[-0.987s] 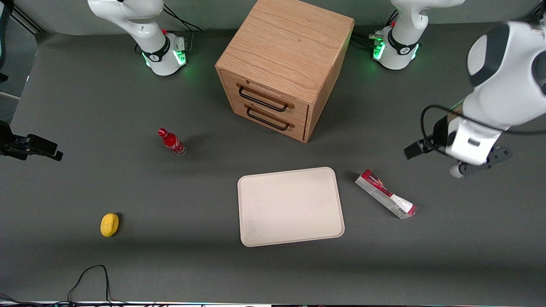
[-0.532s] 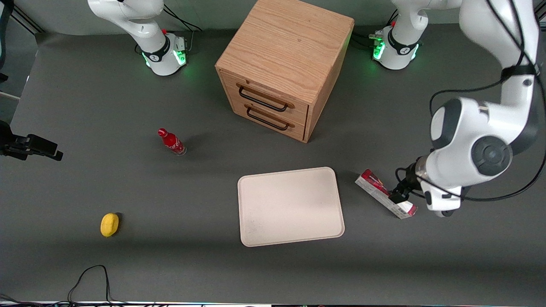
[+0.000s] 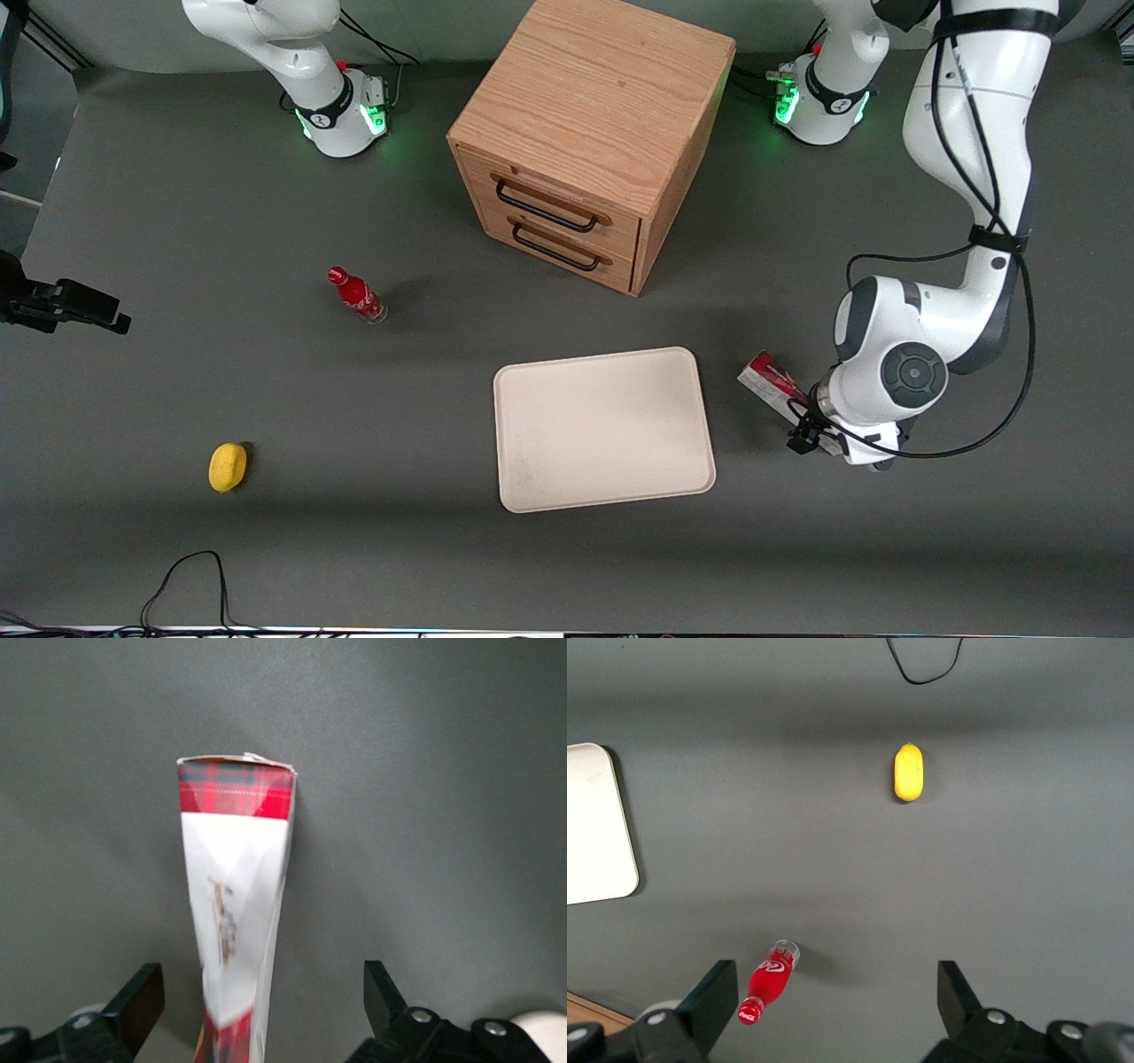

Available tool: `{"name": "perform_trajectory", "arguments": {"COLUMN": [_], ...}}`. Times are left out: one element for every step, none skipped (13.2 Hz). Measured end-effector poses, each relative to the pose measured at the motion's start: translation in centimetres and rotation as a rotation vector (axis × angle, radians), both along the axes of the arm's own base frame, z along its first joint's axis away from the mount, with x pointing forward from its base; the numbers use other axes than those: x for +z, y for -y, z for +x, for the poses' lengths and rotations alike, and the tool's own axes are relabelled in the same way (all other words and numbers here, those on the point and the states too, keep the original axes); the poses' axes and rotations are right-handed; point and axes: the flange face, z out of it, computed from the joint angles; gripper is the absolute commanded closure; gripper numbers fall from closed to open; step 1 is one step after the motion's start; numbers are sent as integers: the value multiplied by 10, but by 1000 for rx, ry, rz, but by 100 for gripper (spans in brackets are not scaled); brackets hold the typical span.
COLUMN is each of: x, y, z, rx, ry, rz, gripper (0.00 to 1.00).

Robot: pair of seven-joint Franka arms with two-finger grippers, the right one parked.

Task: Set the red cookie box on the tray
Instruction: 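Close the left gripper on the cookie box's end and lift it, then carry the held box over the white tray and lower it onto the tray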

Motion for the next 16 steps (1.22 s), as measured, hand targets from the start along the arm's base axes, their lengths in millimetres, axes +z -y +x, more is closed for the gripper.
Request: {"name": "perform_trajectory", "arguments": {"x": [-11, -17, -19, -19, -18, -18, -17, -15, -10, 2, 22, 52, 88, 126, 164, 196], "y": [-2, -3, -3, -3, -3, -3, -3, -4, -5, -5, -5, -3, -2, -1, 1, 6], "z": [-4, -8, -9, -9, -9, -9, -8, -8, -7, -4, 2, 11, 18, 24, 27, 27], "rx": [1, 1, 0, 0, 0, -7, -23, -50, -72, -94, -130, -179, -228, -276, -329, -392], "ry": [-10, -17, -20, -19, -19, -18, -17, -15, -14, -24, -40, -53, -59, -57, -49, -38], "rz": [4, 5, 6, 6, 6, 5, 4, 3, 3, 5, 7, 7, 5, 1, -4, -13], "gripper": [56, 100, 100, 100, 100, 100, 100, 100, 100, 100, 100, 100, 100, 100, 100, 100]}}
